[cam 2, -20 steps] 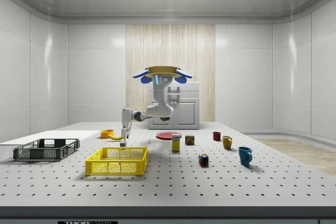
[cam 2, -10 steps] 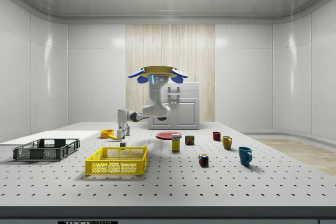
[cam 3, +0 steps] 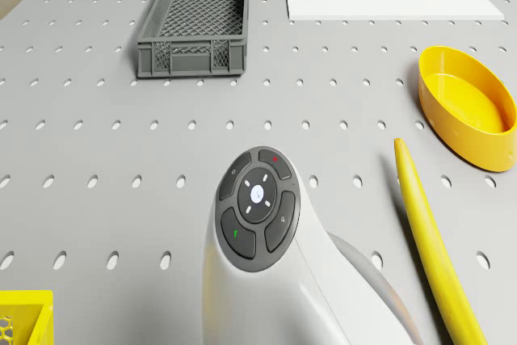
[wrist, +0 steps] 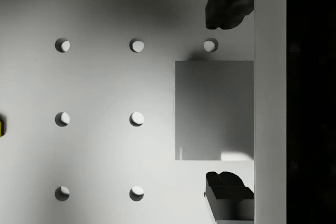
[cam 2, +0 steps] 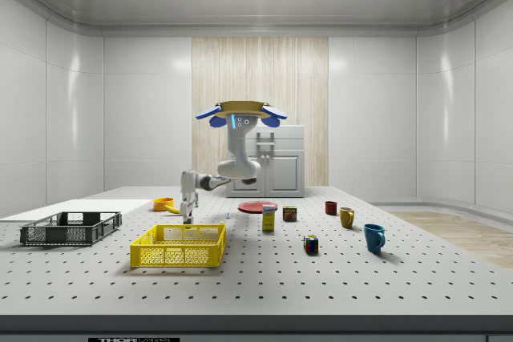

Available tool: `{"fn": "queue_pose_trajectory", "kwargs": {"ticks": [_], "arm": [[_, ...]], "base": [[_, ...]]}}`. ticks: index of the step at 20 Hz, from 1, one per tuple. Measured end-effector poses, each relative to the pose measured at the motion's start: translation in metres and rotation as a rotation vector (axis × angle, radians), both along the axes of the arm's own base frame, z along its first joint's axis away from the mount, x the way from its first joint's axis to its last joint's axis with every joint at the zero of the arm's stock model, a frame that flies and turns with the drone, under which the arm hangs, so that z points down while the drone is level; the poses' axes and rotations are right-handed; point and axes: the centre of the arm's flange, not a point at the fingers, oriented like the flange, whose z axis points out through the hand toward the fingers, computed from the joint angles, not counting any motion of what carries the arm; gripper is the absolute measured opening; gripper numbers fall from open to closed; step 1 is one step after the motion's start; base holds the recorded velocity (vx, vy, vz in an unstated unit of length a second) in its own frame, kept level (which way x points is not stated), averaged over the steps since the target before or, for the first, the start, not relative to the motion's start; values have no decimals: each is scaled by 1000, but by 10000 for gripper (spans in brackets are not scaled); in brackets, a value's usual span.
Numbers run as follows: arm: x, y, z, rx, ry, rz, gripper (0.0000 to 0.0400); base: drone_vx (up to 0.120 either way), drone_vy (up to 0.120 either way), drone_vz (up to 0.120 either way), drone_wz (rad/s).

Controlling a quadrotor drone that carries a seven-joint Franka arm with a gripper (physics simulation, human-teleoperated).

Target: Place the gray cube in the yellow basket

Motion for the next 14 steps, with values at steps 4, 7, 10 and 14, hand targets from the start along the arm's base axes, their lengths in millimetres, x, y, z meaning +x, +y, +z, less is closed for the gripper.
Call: {"fn": "queue_pose_trajectory", "kwargs": {"ticks": [4, 7, 10, 14], "arm": [[-1, 2, 7, 0, 0, 0, 400], [-1, 3, 9, 0, 0, 0, 400], [2, 3, 10, 0, 0, 0, 400], [4, 4, 11, 0, 0, 0, 315]], "base": [[0, 0, 0, 0], [0, 0, 0, 0], [0, 0, 0, 0], [0, 0, 0, 0]]}}
